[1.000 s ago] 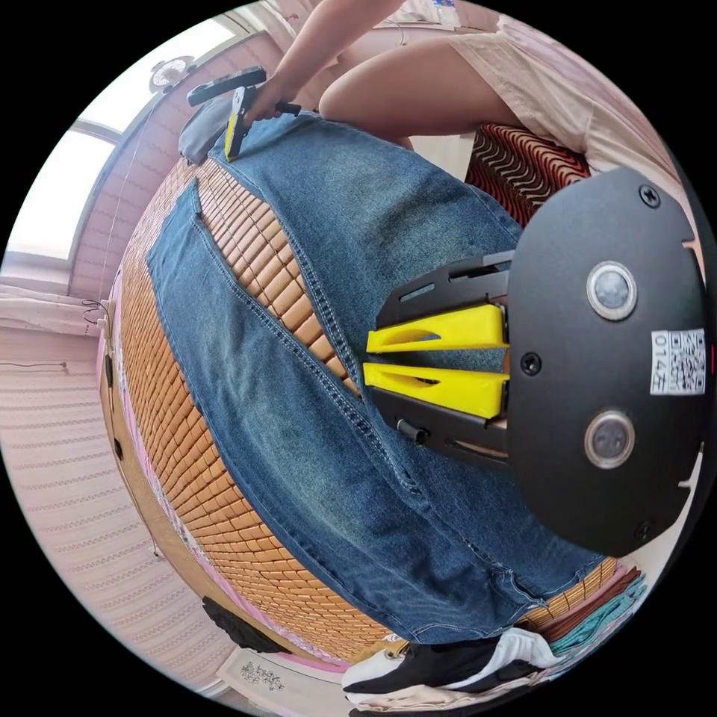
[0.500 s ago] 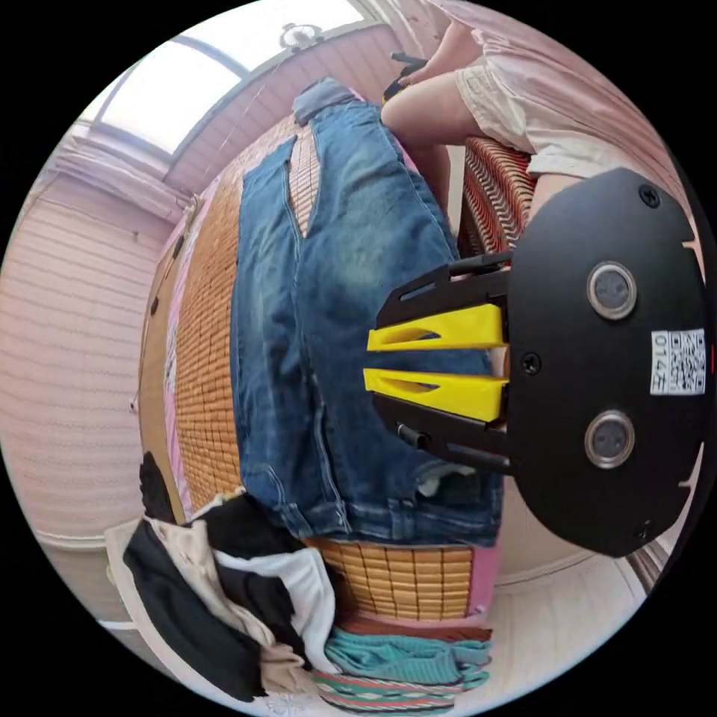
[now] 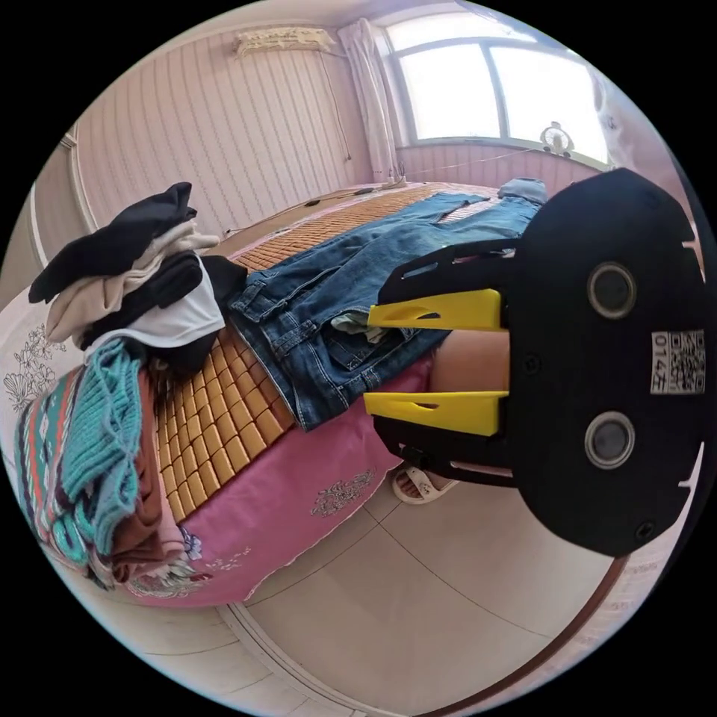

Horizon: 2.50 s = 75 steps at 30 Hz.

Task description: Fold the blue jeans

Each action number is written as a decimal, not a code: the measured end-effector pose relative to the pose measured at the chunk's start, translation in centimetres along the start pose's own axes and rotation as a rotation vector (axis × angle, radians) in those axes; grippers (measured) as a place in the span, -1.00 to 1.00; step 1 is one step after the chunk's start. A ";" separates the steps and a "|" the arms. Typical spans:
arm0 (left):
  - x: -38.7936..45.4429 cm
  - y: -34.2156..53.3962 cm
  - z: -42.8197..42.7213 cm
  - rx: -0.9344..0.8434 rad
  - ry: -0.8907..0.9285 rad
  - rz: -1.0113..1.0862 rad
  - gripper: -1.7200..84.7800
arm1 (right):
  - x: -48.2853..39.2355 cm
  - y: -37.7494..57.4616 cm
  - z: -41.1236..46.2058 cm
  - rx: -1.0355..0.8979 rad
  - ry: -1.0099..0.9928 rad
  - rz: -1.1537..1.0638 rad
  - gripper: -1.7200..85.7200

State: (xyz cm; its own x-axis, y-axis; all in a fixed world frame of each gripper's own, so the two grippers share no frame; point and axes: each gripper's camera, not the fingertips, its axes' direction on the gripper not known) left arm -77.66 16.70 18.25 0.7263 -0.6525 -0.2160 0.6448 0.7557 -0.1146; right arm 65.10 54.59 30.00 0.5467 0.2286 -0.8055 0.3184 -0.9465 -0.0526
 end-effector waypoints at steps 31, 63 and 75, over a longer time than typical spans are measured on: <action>7.9 -3.0 -9.3 0.165 0.091 0.253 -0.87 | -20.4 -16.5 1.0 -0.042 0.152 -0.732 -0.94; 20.4 -4.3 17.1 -0.237 -0.608 0.399 -0.70 | -18.0 -18.5 15.4 -0.020 0.023 -0.310 -0.90; 24.3 -0.4 23.0 -0.491 -0.781 0.766 -0.78 | -9.6 -10.2 2.6 -0.118 0.076 -0.329 -0.87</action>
State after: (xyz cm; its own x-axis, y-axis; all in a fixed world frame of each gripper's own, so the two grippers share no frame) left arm -54.76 -0.78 35.30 0.9395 0.2466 0.2377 -0.0545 0.7927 -0.6071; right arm 54.56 61.46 36.73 0.4552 0.5371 -0.7102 0.5713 -0.7880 -0.2297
